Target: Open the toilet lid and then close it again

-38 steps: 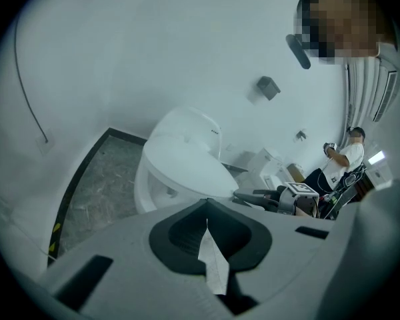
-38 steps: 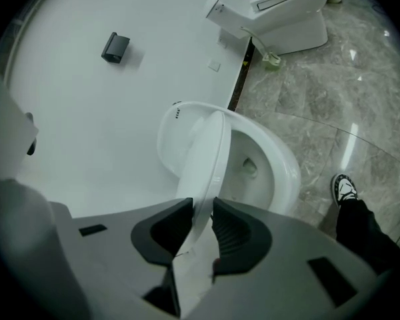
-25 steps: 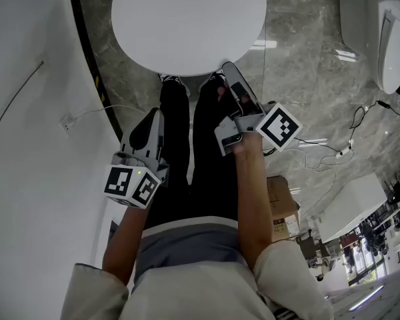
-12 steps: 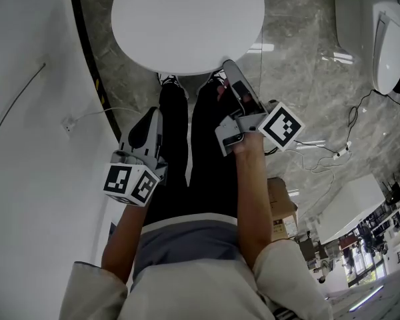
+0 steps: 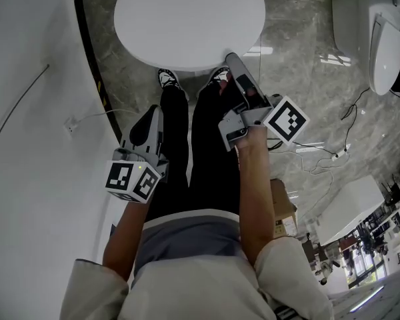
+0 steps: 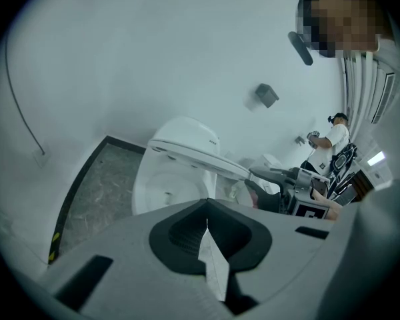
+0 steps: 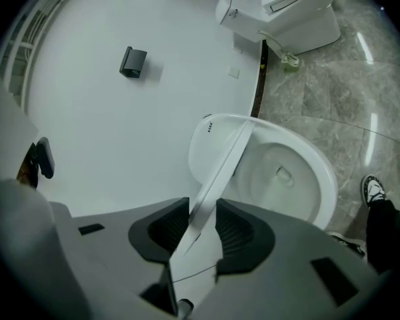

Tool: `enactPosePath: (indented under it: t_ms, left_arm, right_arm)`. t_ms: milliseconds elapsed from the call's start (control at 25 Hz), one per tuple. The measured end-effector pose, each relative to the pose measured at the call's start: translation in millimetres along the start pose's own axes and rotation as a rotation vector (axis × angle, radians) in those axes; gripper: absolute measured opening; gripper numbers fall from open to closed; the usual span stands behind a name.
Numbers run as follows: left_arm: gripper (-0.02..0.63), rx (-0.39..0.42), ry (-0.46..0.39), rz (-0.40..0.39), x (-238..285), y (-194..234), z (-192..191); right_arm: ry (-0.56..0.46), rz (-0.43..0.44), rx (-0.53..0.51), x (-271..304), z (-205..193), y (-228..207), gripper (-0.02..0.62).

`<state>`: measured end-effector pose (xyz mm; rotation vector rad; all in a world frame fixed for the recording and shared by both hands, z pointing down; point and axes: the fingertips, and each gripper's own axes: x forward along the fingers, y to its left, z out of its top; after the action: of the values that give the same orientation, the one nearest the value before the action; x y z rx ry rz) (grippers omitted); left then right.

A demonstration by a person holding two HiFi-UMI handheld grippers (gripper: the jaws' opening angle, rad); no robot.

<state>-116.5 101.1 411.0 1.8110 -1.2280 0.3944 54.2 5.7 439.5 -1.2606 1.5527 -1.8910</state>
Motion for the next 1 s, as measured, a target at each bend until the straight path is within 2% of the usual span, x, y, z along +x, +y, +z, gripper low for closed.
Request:
enactPosePath:
  t_ms: [480,1000]
  left_arm:
    - [0.006,0.003,-0.057,-0.01,-6.3,-5.4,31.8]
    - [0.006,-0.006,-0.096,-0.013,-16.5,1.4,53.7]
  right_arm:
    - [-0.032,-0.006,0.026,6.1,14.4,23.9,0.124]
    - [-0.067,0.046,0.052,17.7,29.2,60.0,0.124]
